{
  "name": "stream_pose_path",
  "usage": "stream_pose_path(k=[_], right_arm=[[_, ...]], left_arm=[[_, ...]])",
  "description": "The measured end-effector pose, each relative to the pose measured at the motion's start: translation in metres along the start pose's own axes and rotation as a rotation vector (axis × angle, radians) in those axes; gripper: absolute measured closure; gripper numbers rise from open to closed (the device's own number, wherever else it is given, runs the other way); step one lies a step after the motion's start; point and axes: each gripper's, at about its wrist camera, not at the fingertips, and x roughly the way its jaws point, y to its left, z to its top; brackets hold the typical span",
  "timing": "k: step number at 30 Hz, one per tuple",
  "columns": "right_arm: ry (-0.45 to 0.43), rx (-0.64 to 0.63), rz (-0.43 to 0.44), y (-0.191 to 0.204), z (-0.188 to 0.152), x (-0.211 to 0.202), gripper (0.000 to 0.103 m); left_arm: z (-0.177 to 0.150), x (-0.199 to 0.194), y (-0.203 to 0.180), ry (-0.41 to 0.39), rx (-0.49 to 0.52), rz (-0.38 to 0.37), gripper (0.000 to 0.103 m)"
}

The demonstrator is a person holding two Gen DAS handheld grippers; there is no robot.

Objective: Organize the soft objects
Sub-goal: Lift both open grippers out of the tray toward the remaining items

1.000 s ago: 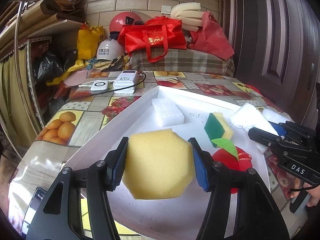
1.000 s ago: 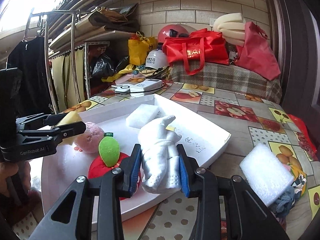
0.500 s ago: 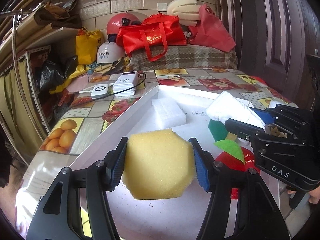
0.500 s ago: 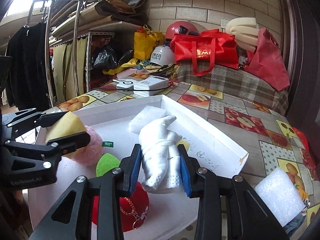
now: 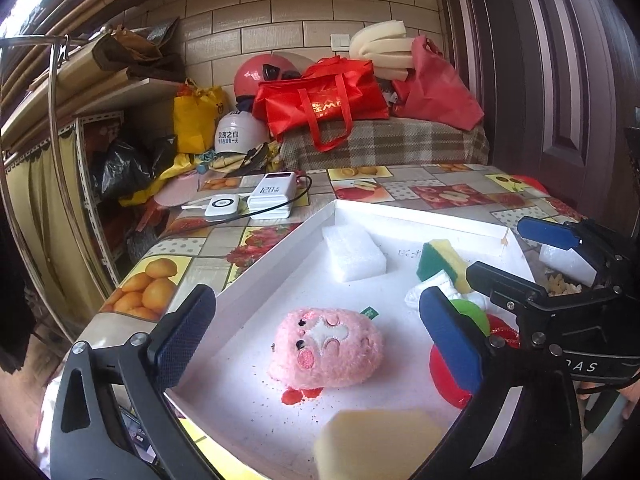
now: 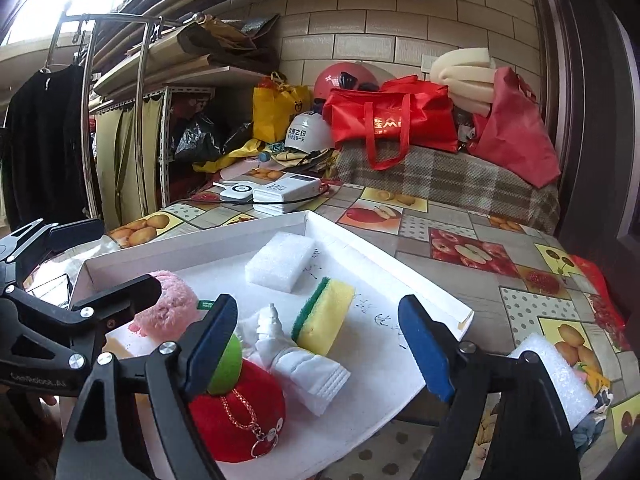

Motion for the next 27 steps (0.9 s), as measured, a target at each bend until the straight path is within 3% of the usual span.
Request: stream_pose_path(k=[27], right_arm=[[0.025,0.028,0.012,-0.004,-0.007,-0.0069,0.02]], left_arm=[[0.0007,-0.0027,0.0028,-0.01,-0.011,-0.004,0.0]])
